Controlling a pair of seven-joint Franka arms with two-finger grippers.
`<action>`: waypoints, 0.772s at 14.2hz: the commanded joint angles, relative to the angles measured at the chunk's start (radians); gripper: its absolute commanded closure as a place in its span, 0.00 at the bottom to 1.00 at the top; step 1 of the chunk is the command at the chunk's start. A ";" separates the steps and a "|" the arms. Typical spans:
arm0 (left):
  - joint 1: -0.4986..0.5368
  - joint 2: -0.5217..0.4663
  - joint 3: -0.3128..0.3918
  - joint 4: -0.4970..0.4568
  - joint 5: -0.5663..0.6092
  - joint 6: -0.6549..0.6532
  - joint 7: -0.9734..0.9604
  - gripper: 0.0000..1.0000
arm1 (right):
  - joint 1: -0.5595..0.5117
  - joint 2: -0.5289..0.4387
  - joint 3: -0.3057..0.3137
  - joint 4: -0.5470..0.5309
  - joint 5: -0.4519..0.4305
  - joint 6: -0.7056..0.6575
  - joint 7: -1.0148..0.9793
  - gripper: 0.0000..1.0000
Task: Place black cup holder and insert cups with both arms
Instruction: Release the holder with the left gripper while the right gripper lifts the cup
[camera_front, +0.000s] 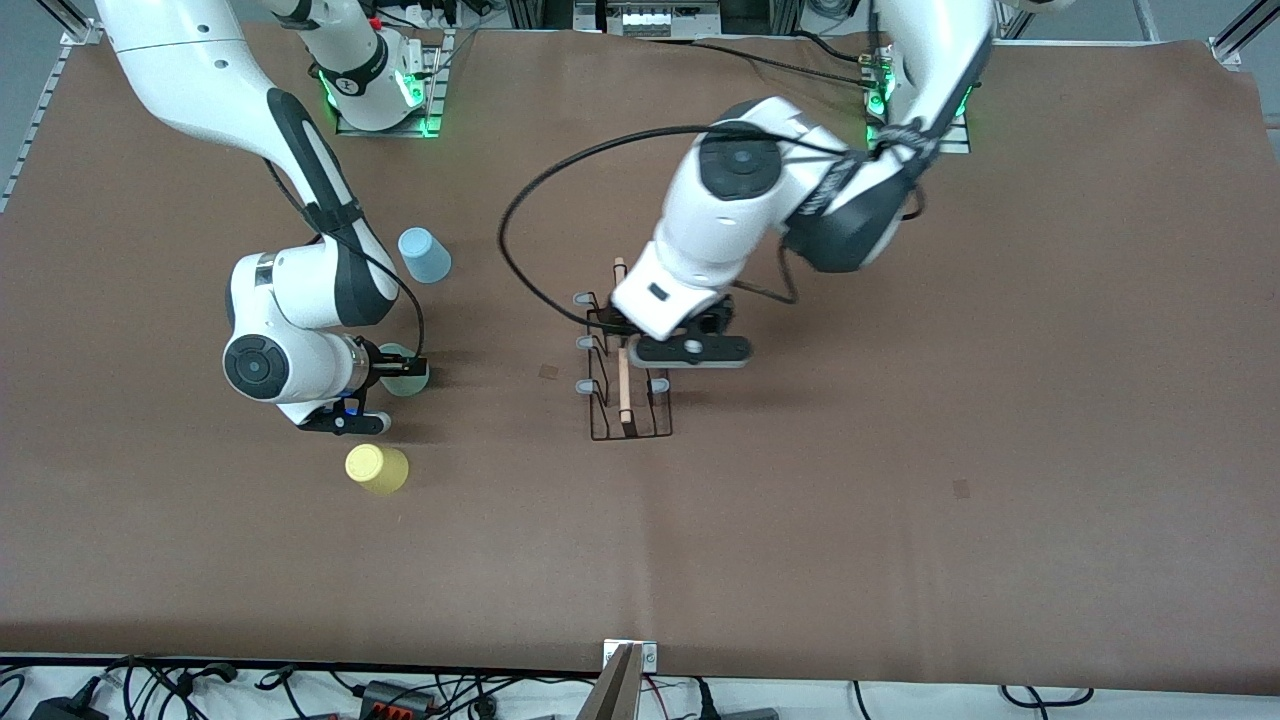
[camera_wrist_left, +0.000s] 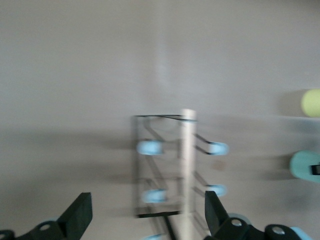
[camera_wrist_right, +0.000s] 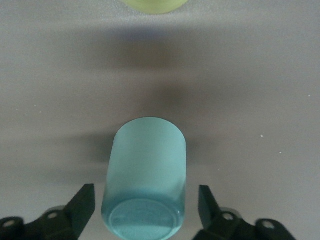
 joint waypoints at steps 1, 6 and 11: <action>0.111 -0.087 -0.004 -0.025 0.006 -0.145 0.179 0.00 | -0.001 -0.006 0.003 -0.004 0.014 -0.020 0.002 0.51; 0.365 -0.243 -0.004 -0.032 0.006 -0.428 0.371 0.00 | 0.002 -0.025 0.010 0.078 0.016 -0.084 -0.009 0.77; 0.565 -0.345 -0.010 -0.032 -0.006 -0.542 0.569 0.00 | 0.090 -0.028 0.048 0.323 0.030 -0.279 0.025 0.77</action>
